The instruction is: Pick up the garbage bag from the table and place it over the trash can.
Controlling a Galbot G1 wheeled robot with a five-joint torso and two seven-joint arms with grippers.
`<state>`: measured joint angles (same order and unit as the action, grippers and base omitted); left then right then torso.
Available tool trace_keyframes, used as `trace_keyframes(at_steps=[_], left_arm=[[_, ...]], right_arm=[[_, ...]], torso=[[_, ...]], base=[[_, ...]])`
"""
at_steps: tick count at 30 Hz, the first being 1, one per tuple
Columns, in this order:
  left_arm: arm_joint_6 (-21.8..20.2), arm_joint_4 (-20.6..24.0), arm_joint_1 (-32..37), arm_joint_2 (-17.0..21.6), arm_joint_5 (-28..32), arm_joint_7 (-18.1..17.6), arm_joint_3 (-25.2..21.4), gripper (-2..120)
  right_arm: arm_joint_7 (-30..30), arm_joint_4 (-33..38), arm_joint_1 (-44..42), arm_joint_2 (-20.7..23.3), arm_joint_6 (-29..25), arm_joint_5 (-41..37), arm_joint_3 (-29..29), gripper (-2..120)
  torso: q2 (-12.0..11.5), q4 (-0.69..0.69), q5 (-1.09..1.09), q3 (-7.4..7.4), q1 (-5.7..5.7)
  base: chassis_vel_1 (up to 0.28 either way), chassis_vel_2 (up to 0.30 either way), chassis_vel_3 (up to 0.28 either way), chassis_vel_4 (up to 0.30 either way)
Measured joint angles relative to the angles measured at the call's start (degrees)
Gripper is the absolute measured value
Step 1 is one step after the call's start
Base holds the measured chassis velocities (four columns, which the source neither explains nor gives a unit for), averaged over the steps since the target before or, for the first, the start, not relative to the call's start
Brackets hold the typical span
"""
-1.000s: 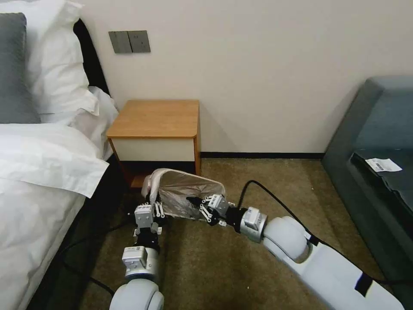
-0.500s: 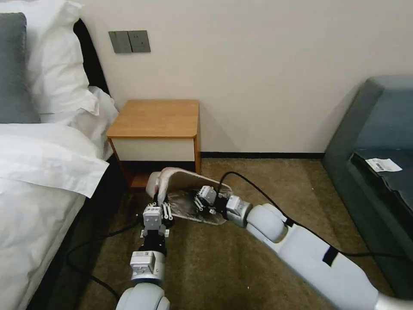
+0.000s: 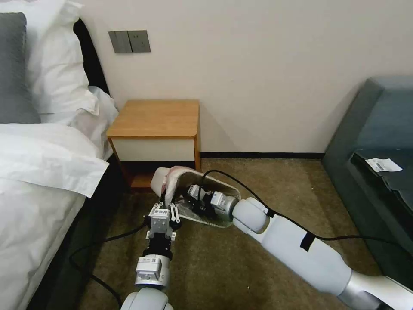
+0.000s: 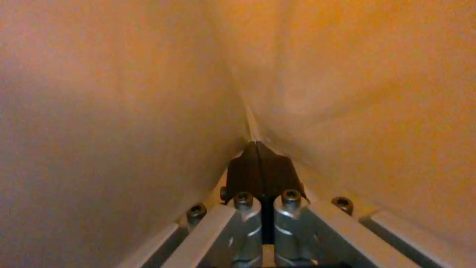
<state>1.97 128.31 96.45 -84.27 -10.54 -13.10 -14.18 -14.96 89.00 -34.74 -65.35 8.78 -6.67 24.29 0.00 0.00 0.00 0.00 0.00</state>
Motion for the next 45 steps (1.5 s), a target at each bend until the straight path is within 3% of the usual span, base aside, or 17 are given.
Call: trace_keyframes(at_steps=[10,16,22,28,30,33,35,37,40,42,45], left_arm=[[0.4,0.0,0.6,0.0,-0.3,0.4,0.1,12],[0.4,-2.6,-0.7,-0.6,0.5,0.4,-1.9,12],[-0.7,-3.9,-1.8,-0.7,4.2,-0.1,-3.9,12],[-5.8,-3.7,-2.8,-0.2,16.2,-3.2,-4.6,12],[-6.7,-3.5,-2.8,-0.1,18.2,-3.8,-4.6,12],[-11.8,-1.8,-2.8,0.1,28.3,-6.3,-4.3,12],[-13.0,-1.3,-2.8,0.3,31.2,-6.9,-4.3,12],[-15.4,-0.7,-2.8,0.5,36.5,-7.8,-4.3,12],[-16.3,-0.7,-3.0,0.7,39.1,-8.1,-4.5,12],[-17.9,-1.3,-3.6,0.8,44.7,-8.9,-5.0,12],[-18.6,-2.7,-4.3,1.0,46.0,-8.9,-5.4,11]], right_arm=[[1.1,-1.3,0.3,-0.3,-0.1,0.3,0.3,0],[1.6,2.4,-1.5,1.0,-0.2,0.1,-1.6,0],[1.3,10.7,-8.6,4.6,-1.0,0.1,-6.7,0],[-1.0,23.5,-21.2,9.4,-5.3,-0.5,-16.4,0],[-1.3,25.4,-23.1,9.8,-5.7,-1.4,-18.3,0],[-0.3,32.1,-29.6,10.2,-6.8,-6.6,-26.6,0],[0.7,33.4,-30.9,10.0,-7.1,-7.6,-28.4,0],[2.5,35.1,-32.8,9.5,-7.4,-9.6,-30.8,9],[3.5,35.8,-34.2,9.1,-7.7,-10.6,-31.6,15],[3.7,35.9,-35.4,8.0,-8.5,-10.6,-31.7,29],[2.9,35.5,-35.3,6.8,-8.9,-10.5,-31.3,35]], torso=[[0.0,0.00,0.00,0.00,0.00],[0.0,0.00,0.00,0.00,0.00],[0.0,0.00,0.01,-0.01,0.00],[0.0,-0.01,-0.01,-0.01,0.00],[0.0,-0.01,0.01,-0.01,0.00],[0.0,-0.01,0.00,-0.01,0.00],[0.0,-0.01,0.00,-0.01,0.00],[0.0,-0.01,0.01,-0.01,-0.01],[0.0,-0.01,-0.01,-0.01,0.00],[0.0,0.00,0.01,-0.01,0.00],[0.0,0.00,0.00,-0.01,0.00]], base=[[0.000,0.000,0.000,0.000],[0.000,0.000,0.000,0.000],[0.000,0.000,0.000,0.000],[0.000,0.000,0.000,0.000],[0.000,0.000,0.000,0.000],[0.000,0.000,0.000,0.000],[0.000,0.000,0.000,0.000],[0.000,0.000,0.000,0.000],[0.000,0.000,0.000,0.000],[0.000,0.000,0.000,0.000],[0.000,0.000,0.000,0.000]])
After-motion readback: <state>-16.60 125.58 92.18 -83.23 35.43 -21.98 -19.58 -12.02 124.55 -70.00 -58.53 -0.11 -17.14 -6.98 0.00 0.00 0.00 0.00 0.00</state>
